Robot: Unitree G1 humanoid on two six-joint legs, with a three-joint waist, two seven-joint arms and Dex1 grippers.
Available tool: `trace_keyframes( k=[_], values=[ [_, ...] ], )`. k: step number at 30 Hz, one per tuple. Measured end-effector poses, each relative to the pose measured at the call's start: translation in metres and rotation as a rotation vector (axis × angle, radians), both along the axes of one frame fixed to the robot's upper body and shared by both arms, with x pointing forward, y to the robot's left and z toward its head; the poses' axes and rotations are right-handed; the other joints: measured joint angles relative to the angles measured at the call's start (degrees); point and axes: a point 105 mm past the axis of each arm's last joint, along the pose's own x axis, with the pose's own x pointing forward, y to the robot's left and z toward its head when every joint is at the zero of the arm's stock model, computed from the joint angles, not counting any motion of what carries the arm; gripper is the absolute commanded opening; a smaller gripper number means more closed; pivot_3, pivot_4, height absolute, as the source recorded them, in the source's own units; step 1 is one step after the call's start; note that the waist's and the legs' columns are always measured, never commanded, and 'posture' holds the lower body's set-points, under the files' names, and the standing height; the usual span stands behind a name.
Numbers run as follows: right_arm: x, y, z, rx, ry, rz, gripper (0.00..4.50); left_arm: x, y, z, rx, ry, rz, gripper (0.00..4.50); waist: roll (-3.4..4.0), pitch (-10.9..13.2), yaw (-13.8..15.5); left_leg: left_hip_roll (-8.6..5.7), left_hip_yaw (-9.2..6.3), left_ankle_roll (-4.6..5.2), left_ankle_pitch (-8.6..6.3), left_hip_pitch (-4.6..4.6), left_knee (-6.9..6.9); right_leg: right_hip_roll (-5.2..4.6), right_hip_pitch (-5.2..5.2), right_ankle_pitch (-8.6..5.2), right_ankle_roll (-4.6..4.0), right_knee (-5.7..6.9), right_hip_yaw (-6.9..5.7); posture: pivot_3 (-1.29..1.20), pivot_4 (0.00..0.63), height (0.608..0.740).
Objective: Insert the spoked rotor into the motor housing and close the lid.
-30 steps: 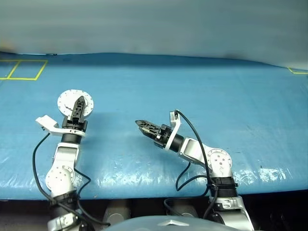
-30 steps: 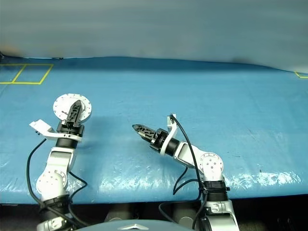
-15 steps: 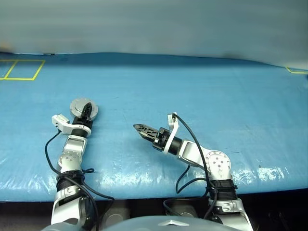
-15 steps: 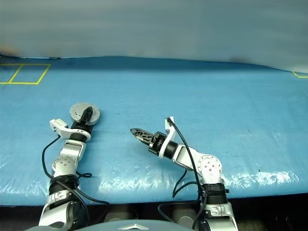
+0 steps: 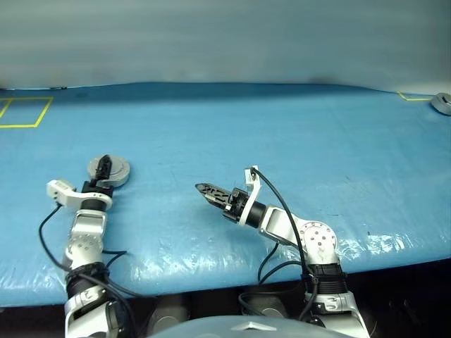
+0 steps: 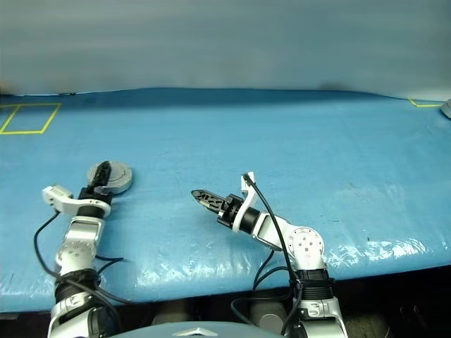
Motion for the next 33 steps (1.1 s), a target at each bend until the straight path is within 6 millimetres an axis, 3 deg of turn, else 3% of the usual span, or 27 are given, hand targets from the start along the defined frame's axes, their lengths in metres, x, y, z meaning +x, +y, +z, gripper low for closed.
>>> trace_keyframes(
  k=[3,9,12,14,17,19,22,24,27,30,33],
  values=[
    [0.000,0.000,-0.002,-0.003,0.003,-0.001,2.93,-0.030,0.036,-0.001,0.028,0.030,0.126,4.46,0.00,0.00,0.55,0.03,-0.01,0.00,0.00,-0.03,-0.02,0.00,-0.02,-0.02,-0.03,0.00,-0.03,0.00,0.150,0.740],
    [-0.001,0.002,-0.003,0.000,0.001,0.006,2.93,-0.071,0.074,0.006,0.064,0.052,0.260,4.46,-0.30,-0.01,1.52,0.12,0.02,-0.01,0.00,-0.10,0.03,-0.23,0.00,-0.02,-0.04,-0.13,-0.06,0.00,0.150,0.740],
    [0.000,-0.002,-0.004,-0.035,-0.025,-0.002,2.93,-0.077,0.085,0.041,0.141,-0.031,0.272,4.46,-0.54,-0.01,2.39,0.12,-0.05,0.00,0.00,-0.14,0.06,-0.33,-0.13,-0.14,-0.26,-0.20,-0.19,0.00,0.150,0.740],
    [0.006,-0.011,-0.001,-0.102,-0.107,-0.050,2.93,-0.073,0.082,0.078,0.254,-0.101,0.221,4.46,-0.58,-0.02,2.92,0.08,-0.04,0.00,0.00,-0.20,0.08,-0.38,-0.28,-0.15,-0.29,-0.20,-0.19,0.00,0.150,0.740],
    [0.017,-0.028,0.008,-0.186,-0.246,-0.132,2.93,-0.055,0.052,0.121,0.455,-0.155,0.069,4.46,-0.56,-0.02,3.41,-0.01,0.02,0.03,-0.01,-0.18,0.09,-0.44,-0.24,-0.14,-0.28,-0.26,-0.14,0.00,0.150,0.740],
    [0.025,-0.039,0.016,-0.261,-0.352,-0.176,2.93,-0.038,0.011,0.137,0.618,-0.162,-0.087,4.46,-0.55,-0.01,3.46,-0.22,0.06,0.05,-0.01,-0.18,0.09,-0.45,-0.23,-0.10,-0.29,-0.30,-0.09,0.00,0.150,0.740],
    [0.037,-0.051,0.035,-0.388,-0.542,-0.246,2.93,-0.019,-0.066,0.141,0.835,-0.192,-0.335,4.46,-0.38,0.09,3.27,-0.33,0.27,0.05,0.01,-0.18,0.03,-0.41,-0.12,-0.03,-0.25,-0.25,0.12,0.00,0.150,0.740],
    [0.041,-0.057,0.041,-0.477,-0.640,-0.284,2.93,-0.014,-0.098,0.137,0.931,-0.205,-0.434,4.46,-0.38,0.09,2.65,-0.23,0.32,-0.04,0.05,-0.13,-0.19,-0.28,-0.24,-0.04,-0.30,-0.22,0.15,0.00,0.150,0.740],
    [0.043,-0.060,0.036,-0.667,-0.775,-0.305,2.93,-0.010,-0.141,0.114,1.119,-0.169,-0.578,4.46,-0.36,0.08,2.49,-0.24,0.34,-0.26,0.19,-0.17,-0.61,-0.16,-0.54,0.06,-0.13,-0.18,0.21,0.00,0.150,0.740],
    [0.037,-0.052,0.027,-0.745,-0.842,-0.323,2.93,-0.009,-0.168,0.083,1.248,-0.114,-0.653,4.46,-0.36,0.08,2.59,-0.17,0.36,-0.34,0.23,-0.23,-0.79,-0.03,-0.63,0.02,-0.19,-0.20,0.16,0.00,0.150,0.740],
    [0.032,-0.051,0.013,-0.812,-0.832,-0.383,2.93,-0.012,-0.187,0.066,1.191,-0.110,-0.639,4.46,-0.37,0.08,2.91,-0.11,0.32,-0.31,0.21,-0.41,-0.70,-0.06,-0.74,0.02,-0.16,-0.25,0.15,0.00,0.150,0.740]
  ],
)
